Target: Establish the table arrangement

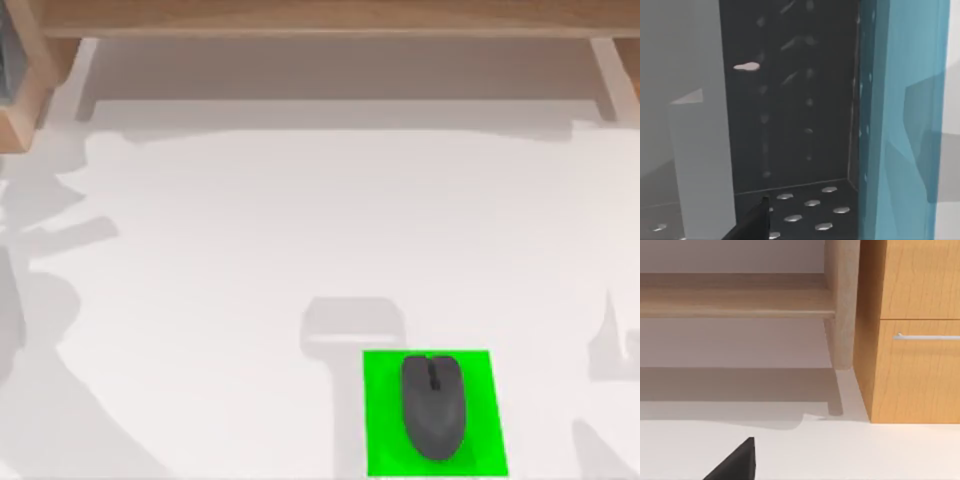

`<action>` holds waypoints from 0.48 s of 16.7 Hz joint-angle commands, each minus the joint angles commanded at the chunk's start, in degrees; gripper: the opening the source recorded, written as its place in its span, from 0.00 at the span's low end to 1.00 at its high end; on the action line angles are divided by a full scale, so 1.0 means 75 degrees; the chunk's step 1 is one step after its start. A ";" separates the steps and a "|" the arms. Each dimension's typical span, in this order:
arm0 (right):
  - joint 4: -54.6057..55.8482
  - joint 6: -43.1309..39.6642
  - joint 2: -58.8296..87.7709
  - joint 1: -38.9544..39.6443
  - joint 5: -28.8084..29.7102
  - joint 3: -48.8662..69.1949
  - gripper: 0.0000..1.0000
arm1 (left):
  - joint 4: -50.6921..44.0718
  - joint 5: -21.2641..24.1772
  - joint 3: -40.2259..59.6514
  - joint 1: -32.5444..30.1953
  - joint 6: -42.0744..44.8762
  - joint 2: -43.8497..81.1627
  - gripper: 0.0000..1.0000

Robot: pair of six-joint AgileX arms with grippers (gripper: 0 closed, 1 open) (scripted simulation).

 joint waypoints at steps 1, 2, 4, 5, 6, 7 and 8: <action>0.0000 0.0000 0.0000 0.0000 0.0000 0.0000 1.00 | 0.0000 0.0000 0.0000 0.0000 0.0000 0.0000 1.00; 0.0000 0.0000 0.0000 0.0000 0.0000 0.0000 1.00 | 0.0000 0.0000 0.0000 0.0000 0.0000 0.0000 1.00; 0.0000 0.0000 0.0000 0.0000 0.0000 0.0000 1.00 | 0.0000 0.0000 0.0000 0.0000 0.0000 0.0000 1.00; 0.0000 0.0000 0.0000 0.0000 0.0000 0.0000 1.00 | 0.0000 0.0000 -0.0005 0.0020 0.0000 -0.0006 1.00; 0.0000 0.0000 0.0000 0.0000 0.0000 0.0000 1.00 | 0.0008 0.0008 -0.0016 0.0027 0.0002 -0.0022 1.00; 0.0000 0.0000 0.0000 0.0000 0.0000 0.0000 1.00 | 0.0035 0.0037 -0.0070 0.0056 0.0011 -0.0085 1.00; 0.0000 0.0000 0.0000 0.0000 0.0000 0.0000 1.00 | 0.0068 0.0080 -0.0167 0.0098 0.0027 -0.0172 1.00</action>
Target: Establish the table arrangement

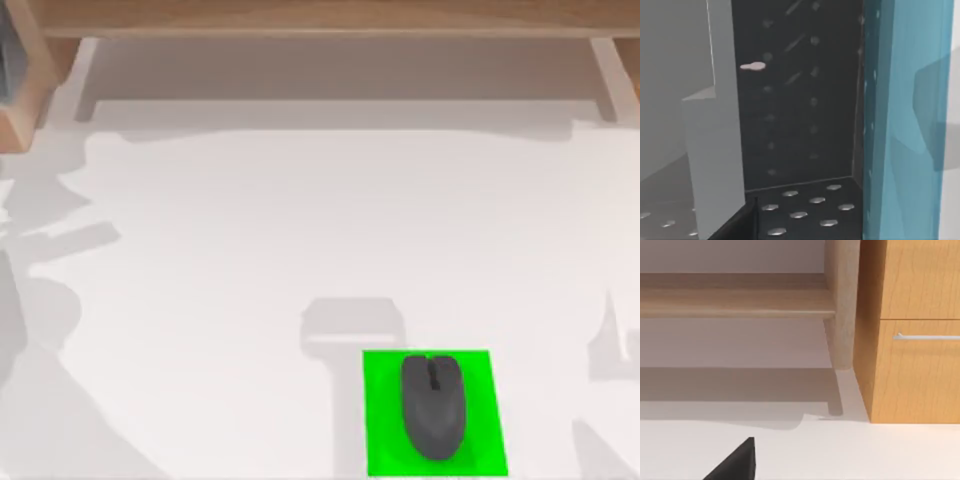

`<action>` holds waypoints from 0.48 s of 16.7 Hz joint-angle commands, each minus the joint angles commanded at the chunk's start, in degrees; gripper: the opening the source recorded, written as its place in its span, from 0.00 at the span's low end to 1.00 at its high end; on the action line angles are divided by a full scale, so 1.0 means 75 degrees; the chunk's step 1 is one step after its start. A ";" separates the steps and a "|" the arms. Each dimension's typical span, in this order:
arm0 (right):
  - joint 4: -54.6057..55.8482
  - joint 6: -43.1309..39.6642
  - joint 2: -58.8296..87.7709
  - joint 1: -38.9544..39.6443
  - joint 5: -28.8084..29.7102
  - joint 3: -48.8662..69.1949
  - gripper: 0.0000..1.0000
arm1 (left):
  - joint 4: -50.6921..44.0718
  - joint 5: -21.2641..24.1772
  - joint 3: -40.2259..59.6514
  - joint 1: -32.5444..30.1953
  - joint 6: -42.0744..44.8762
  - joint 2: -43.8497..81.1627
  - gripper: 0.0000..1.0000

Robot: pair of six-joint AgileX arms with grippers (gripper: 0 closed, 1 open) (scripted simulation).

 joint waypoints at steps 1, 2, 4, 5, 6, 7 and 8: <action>0.0000 0.0000 0.0000 0.0000 0.0000 0.0000 1.00 | 0.0035 0.0052 -0.0132 0.0048 0.0024 -0.0105 1.00; 0.0000 0.0000 0.0000 0.0000 0.0000 0.0000 1.00 | 0.0074 0.0111 -0.0287 0.0095 0.0055 -0.0227 1.00; 0.0000 0.0000 0.0000 0.0000 0.0000 0.0000 1.00 | 0.0158 0.0233 -0.0633 0.0190 0.0115 -0.0495 1.00; 0.0000 0.0000 0.0000 0.0000 0.0000 0.0000 1.00 | 0.0198 0.0287 -0.0803 0.0247 0.0137 -0.0621 1.00; 0.0000 0.0000 0.0000 0.0000 0.0000 0.0000 1.00 | 0.0234 0.0332 -0.0967 0.0314 0.0149 -0.0725 1.00; 0.0000 0.0000 0.0000 0.0000 0.0000 0.0000 1.00 | 0.0262 0.0370 -0.1116 0.0380 0.0158 -0.0797 1.00; 0.0000 0.0000 0.0000 0.0000 0.0000 0.0000 1.00 | 0.0278 0.0399 -0.1235 0.0431 0.0164 -0.0833 1.00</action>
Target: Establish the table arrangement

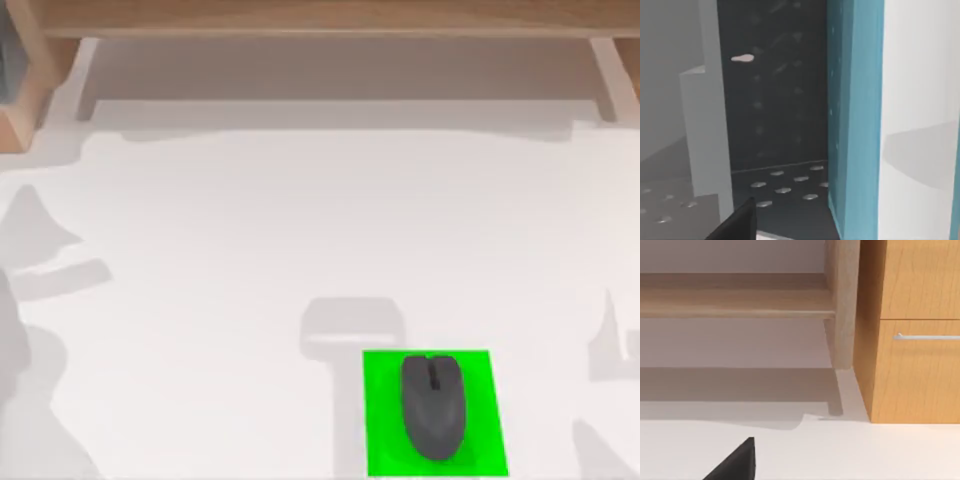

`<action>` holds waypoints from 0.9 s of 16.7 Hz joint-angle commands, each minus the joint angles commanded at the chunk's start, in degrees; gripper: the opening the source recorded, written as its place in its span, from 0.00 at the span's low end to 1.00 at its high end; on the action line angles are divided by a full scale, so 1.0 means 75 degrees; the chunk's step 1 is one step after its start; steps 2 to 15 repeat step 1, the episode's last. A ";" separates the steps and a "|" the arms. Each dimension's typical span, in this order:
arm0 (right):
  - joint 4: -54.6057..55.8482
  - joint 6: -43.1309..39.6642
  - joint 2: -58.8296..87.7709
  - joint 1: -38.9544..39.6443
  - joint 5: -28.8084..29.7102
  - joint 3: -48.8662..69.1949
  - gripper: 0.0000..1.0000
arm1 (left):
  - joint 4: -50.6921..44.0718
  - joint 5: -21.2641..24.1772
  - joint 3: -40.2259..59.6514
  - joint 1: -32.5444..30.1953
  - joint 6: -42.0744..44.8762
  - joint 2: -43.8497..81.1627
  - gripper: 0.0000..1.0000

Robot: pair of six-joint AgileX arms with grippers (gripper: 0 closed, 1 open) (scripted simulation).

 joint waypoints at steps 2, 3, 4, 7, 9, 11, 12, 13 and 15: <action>0.0000 0.0000 0.0000 0.0000 0.0000 0.0000 1.00 | 0.0007 0.0015 -0.0065 0.0026 0.0003 -0.0010 1.00; 0.0000 0.0000 0.0000 0.0000 0.0000 0.0000 1.00 | 0.0007 0.0015 -0.0065 0.0026 0.0003 -0.0010 1.00; 0.0000 0.0000 0.0000 0.0000 0.0000 0.0000 1.00 | 0.0007 0.0015 -0.0065 0.0026 0.0003 -0.0010 1.00; 0.0000 0.0000 0.0000 0.0000 0.0000 0.0000 1.00 | 0.0007 0.0015 -0.0065 0.0026 0.0003 -0.0010 1.00; 0.0000 0.0000 0.0000 0.0000 0.0000 0.0000 1.00 | 0.0007 0.0015 -0.0065 0.0026 0.0003 -0.0010 1.00; 0.0000 0.0000 0.0000 0.0000 0.0000 0.0000 1.00 | 0.0007 0.0015 -0.0065 0.0026 0.0003 -0.0010 1.00; 0.0000 0.0000 0.0000 0.0000 0.0000 0.0000 1.00 | 0.0007 0.0015 -0.0065 0.0026 0.0003 -0.0010 1.00; 0.0000 0.0000 0.0000 0.0000 0.0000 0.0000 1.00 | 0.0007 0.0015 -0.0065 0.0026 0.0003 -0.0010 1.00; 0.0000 0.0000 0.0000 0.0000 0.0000 0.0000 1.00 | 0.0007 0.0015 -0.0065 0.0026 0.0003 -0.0010 1.00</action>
